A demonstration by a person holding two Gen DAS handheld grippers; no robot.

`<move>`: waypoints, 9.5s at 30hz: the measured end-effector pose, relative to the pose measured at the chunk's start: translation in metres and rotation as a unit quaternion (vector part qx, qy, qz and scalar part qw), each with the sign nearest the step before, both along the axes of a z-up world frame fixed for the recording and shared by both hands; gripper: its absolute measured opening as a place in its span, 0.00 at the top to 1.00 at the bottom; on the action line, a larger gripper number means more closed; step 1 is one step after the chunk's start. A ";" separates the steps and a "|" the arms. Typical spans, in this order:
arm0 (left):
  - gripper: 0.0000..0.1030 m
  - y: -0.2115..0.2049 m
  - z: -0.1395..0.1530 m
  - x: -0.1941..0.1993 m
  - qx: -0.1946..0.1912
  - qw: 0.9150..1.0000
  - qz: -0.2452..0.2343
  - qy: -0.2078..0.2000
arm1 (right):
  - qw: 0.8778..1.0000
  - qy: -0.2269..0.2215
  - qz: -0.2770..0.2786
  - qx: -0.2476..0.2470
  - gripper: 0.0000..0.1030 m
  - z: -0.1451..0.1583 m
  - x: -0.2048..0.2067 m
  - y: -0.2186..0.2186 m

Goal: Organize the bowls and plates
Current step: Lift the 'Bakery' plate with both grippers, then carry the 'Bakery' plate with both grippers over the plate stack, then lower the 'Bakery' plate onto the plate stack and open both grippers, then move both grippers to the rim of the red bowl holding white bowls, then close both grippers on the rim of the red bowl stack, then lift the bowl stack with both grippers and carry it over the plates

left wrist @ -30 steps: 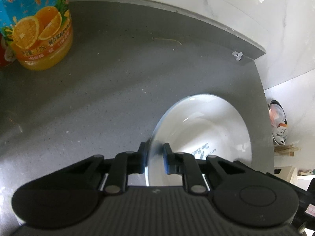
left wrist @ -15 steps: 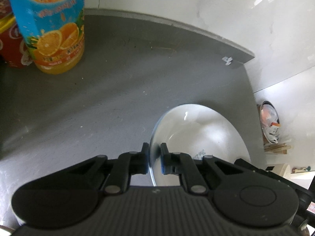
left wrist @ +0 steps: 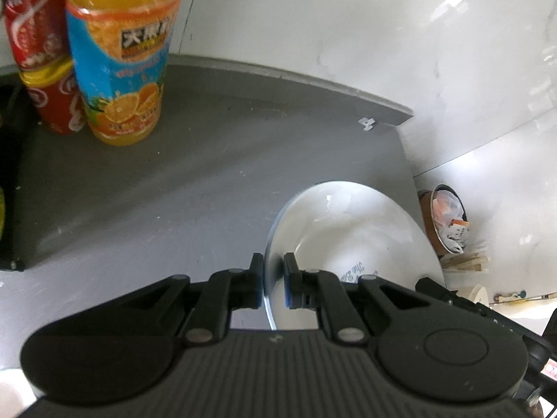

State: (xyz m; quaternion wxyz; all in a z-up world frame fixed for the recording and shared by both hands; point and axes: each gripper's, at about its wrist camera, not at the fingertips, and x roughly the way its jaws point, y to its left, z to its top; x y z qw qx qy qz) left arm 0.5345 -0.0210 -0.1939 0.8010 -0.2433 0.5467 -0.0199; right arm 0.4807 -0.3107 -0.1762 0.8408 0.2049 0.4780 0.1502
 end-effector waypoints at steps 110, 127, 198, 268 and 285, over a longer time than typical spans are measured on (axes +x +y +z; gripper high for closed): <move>0.89 0.187 -0.056 -0.251 0.014 0.994 0.048 0.101 | 0.984 0.034 0.149 -0.092 0.90 -0.055 -0.204 0.192; 0.85 0.173 -0.048 -0.232 0.065 0.989 -0.014 0.134 | 0.986 0.023 0.136 -0.092 0.89 -0.063 -0.204 0.191; 0.21 0.058 0.071 -0.219 0.121 0.988 0.096 0.028 | 0.978 -0.146 0.110 -0.101 0.00 0.066 -0.165 0.071; 0.78 -0.026 0.005 -0.161 0.013 0.995 0.027 0.093 | 0.996 0.040 0.070 -0.046 0.70 -0.026 -0.124 0.009; 0.77 0.013 0.036 -0.189 -0.003 0.995 0.072 0.076 | 0.990 0.006 0.130 -0.057 0.70 0.005 -0.129 0.046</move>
